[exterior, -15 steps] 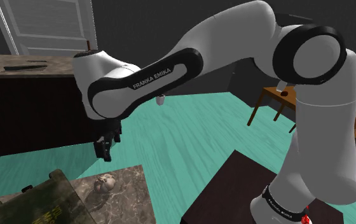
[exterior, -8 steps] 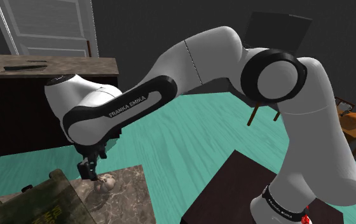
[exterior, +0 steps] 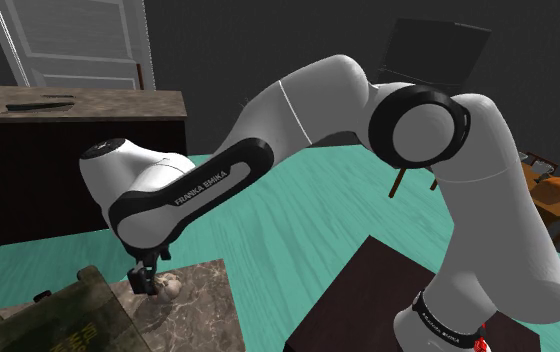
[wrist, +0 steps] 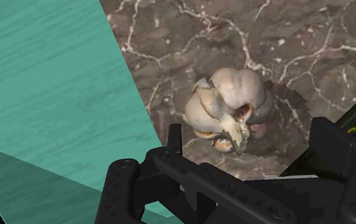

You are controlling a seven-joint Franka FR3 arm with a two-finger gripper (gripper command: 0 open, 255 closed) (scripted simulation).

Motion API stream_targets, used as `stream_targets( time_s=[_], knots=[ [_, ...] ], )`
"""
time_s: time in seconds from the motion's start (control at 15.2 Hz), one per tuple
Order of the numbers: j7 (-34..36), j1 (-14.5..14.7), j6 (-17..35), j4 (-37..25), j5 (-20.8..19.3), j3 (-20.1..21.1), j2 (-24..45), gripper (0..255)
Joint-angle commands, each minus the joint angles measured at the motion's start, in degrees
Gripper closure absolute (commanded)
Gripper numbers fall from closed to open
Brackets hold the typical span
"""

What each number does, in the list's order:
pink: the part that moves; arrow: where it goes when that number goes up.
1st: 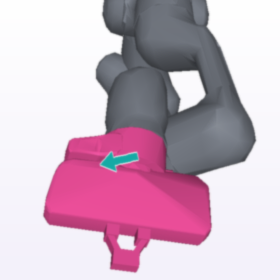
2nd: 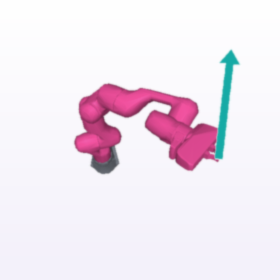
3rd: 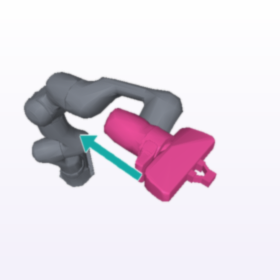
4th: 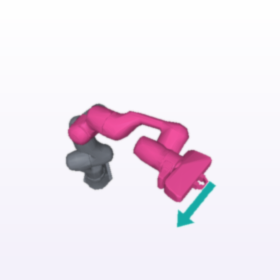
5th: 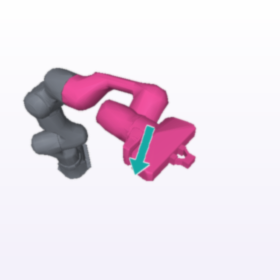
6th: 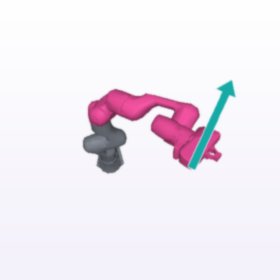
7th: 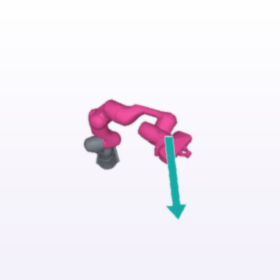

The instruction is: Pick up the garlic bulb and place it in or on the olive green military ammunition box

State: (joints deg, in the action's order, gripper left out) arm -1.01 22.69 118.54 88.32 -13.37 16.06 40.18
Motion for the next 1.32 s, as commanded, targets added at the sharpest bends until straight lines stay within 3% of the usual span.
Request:
stream_targets(
  time_s=[0.0, 0.33, 0.4, 1.25],
  knots=[
    [0.02, -0.01, 0.25, 0.17, -0.04, -0.02, 0.05, 0],
    [0.02, -0.01, 0.24, 0.17, -0.04, -0.02, 0.05, 0],
    [0.02, -0.01, 0.24, 0.17, -0.04, -0.02, 0.05, 255],
    [-0.28, -0.22, -1.8, -0.15, 0.46, 0.34, -1.71, 255]
  ],
)
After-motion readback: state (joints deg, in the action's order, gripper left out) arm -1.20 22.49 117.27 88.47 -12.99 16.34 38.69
